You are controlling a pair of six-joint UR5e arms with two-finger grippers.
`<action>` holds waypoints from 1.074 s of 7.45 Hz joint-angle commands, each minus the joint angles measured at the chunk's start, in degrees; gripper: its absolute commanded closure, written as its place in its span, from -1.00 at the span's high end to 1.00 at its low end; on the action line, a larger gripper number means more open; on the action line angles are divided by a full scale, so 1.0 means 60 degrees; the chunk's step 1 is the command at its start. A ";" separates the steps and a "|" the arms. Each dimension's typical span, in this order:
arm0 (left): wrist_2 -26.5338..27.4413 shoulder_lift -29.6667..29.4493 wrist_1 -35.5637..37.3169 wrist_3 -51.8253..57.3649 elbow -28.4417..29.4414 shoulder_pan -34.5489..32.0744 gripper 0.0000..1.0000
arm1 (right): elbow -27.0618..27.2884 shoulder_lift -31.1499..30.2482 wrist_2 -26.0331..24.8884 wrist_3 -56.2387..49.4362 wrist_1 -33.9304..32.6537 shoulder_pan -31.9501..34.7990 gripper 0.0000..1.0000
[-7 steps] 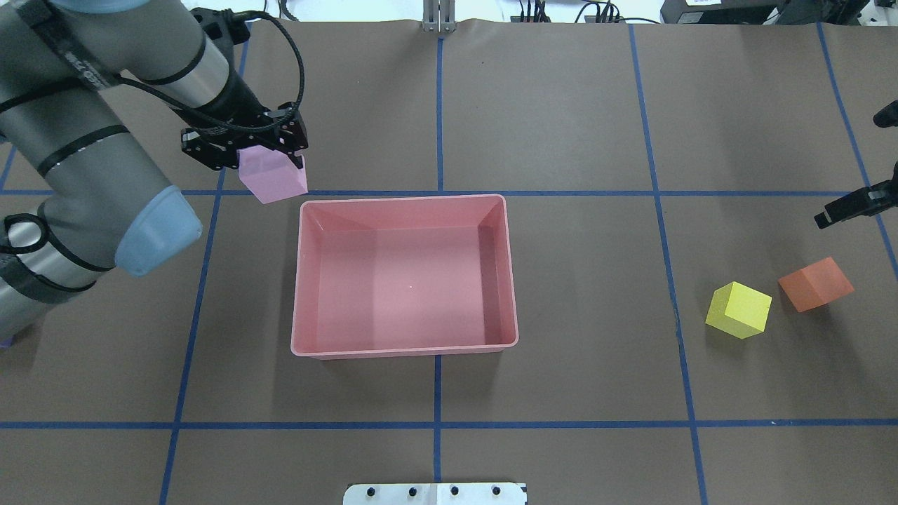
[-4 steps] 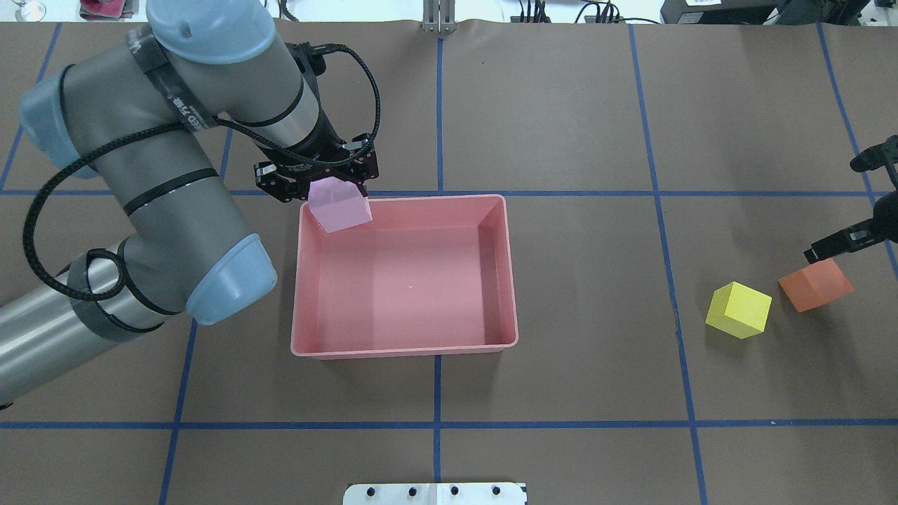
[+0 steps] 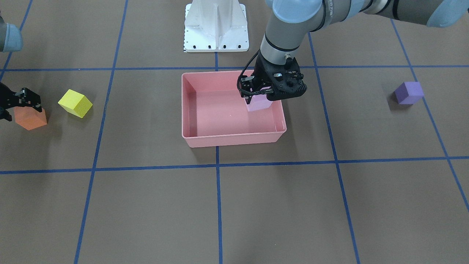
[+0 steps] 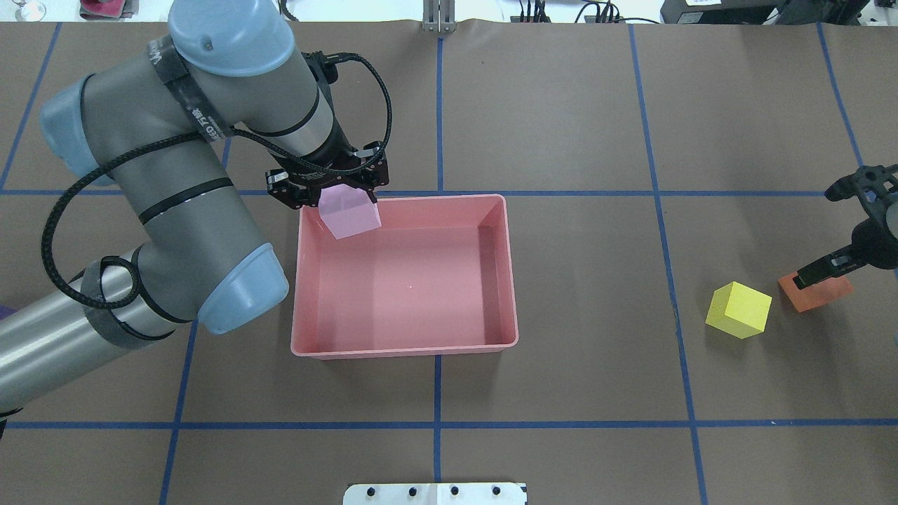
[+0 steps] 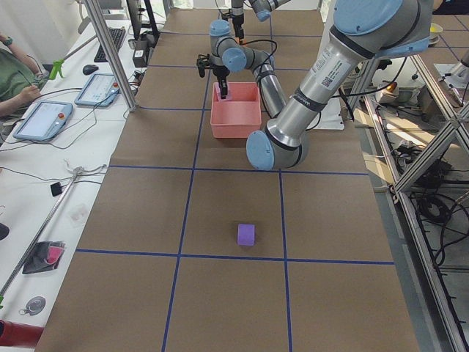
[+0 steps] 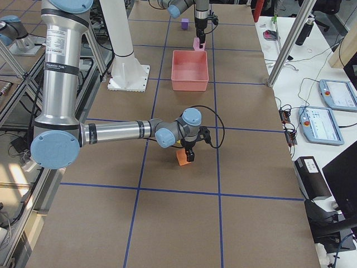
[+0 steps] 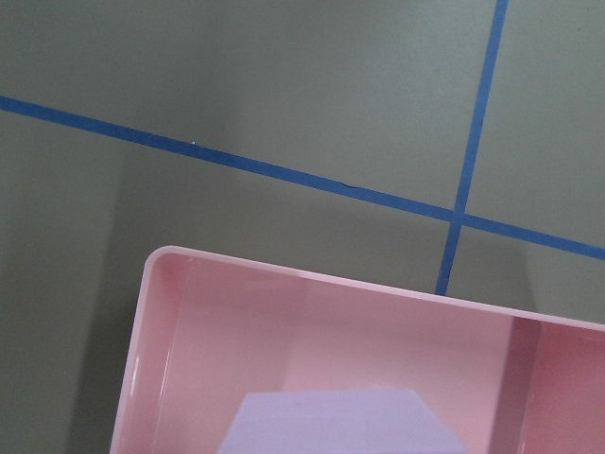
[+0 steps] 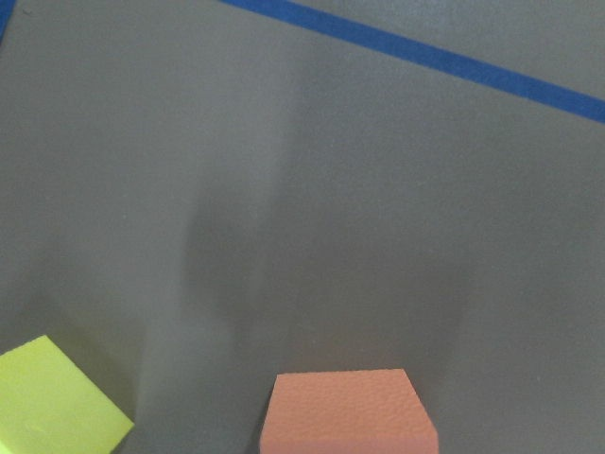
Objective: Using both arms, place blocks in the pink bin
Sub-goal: 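Carry the pink cube into the bin with the left gripper and release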
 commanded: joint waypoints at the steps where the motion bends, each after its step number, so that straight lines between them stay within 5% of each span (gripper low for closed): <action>1: 0.0056 -0.0001 -0.0002 0.0013 0.0022 0.0111 -1.00 | -0.0349 0.0014 -0.0078 -0.0050 -0.0006 -0.0224 0.99; 4: 0.0627 -0.0454 -0.0046 -0.0528 0.0301 0.0785 -1.00 | -0.0351 0.0014 -0.0049 -0.0035 -0.0006 -0.0254 0.91; 5: 0.0627 -0.0470 -0.0075 -0.0528 0.0301 0.0800 -0.45 | -0.0351 0.0014 -0.0049 0.0038 -0.0006 -0.0240 0.22; 6: 0.0656 -0.0484 -0.0075 -0.0499 0.0286 0.0989 0.99 | -0.0336 0.0028 -0.0034 0.0038 0.0009 -0.0240 -0.63; 7: 0.1048 -0.0499 -0.0075 -0.0499 0.0272 0.1223 1.00 | -0.0292 0.0029 -0.0020 0.0024 0.0009 -0.0240 -1.00; 8: 0.1284 -0.0513 -0.0075 -0.0499 0.0272 0.1326 1.00 | -0.0234 0.0029 0.0024 0.0009 0.0009 -0.0225 -1.00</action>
